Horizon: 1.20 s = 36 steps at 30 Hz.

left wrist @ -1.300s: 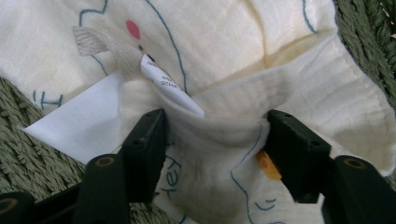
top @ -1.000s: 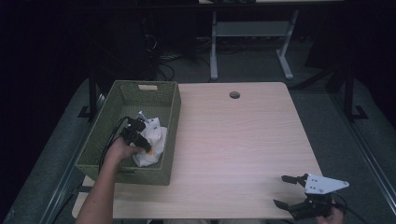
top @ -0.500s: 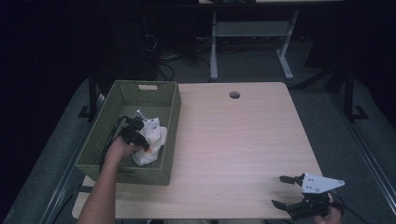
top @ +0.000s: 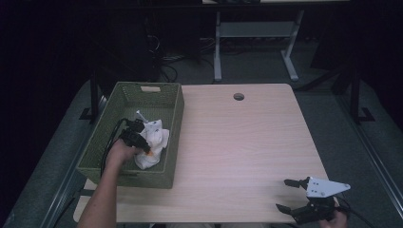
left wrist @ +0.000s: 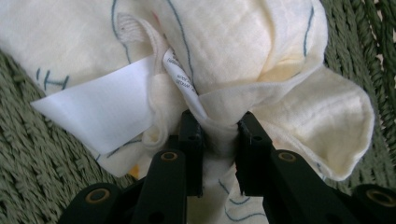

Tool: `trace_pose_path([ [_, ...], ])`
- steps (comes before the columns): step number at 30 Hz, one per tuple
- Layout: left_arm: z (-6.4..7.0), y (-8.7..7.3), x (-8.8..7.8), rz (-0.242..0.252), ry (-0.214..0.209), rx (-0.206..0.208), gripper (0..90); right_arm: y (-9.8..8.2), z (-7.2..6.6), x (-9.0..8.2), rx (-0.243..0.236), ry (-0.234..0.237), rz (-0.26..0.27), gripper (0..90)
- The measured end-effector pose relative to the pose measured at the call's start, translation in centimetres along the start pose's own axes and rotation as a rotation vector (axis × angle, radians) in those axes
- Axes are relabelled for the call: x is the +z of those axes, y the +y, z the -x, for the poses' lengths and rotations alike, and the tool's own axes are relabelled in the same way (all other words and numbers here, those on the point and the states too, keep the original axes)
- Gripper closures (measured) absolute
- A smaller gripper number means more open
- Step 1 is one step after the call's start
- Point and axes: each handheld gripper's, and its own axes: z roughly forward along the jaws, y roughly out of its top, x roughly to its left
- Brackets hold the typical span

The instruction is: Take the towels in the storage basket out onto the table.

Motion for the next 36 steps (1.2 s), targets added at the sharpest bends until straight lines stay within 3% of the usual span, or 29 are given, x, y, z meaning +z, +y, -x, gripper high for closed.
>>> trace_pose_path([
  [5,0.1,-0.1,-0.8,0.012,0.005,0.001,76.2,-0.1,0.2,0.0,0.005,-0.007,-0.004,13.8],
  [10,-0.5,-0.7,-2.2,0.076,-0.04,-0.029,76.3,0.0,0.1,0.1,0.007,-0.013,-0.008,13.8],
  [15,-0.4,-1.6,-3.6,0.119,-0.04,-0.009,76.2,-0.1,0.1,0.2,0.011,-0.018,-0.013,13.8],
  [22,-0.5,-2.7,-5.6,0.21,-0.112,-0.019,76.2,-0.1,0.3,0.2,0.016,-0.033,-0.013,13.8],
  [30,-0.4,-3.7,-6.9,0.291,-0.164,-0.001,75.9,-0.1,0.3,0.2,0.027,-0.053,-0.012,13.8],
  [34,-1.2,-4.3,-7.6,0.341,-0.233,-0.037,75.8,0.0,0.3,0.2,0.026,-0.054,-0.015,13.8],
  [36,-1.5,-4.6,-7.8,0.361,-0.241,-0.054,75.8,-0.1,0.3,0.2,0.027,-0.053,-0.016,13.8],
])
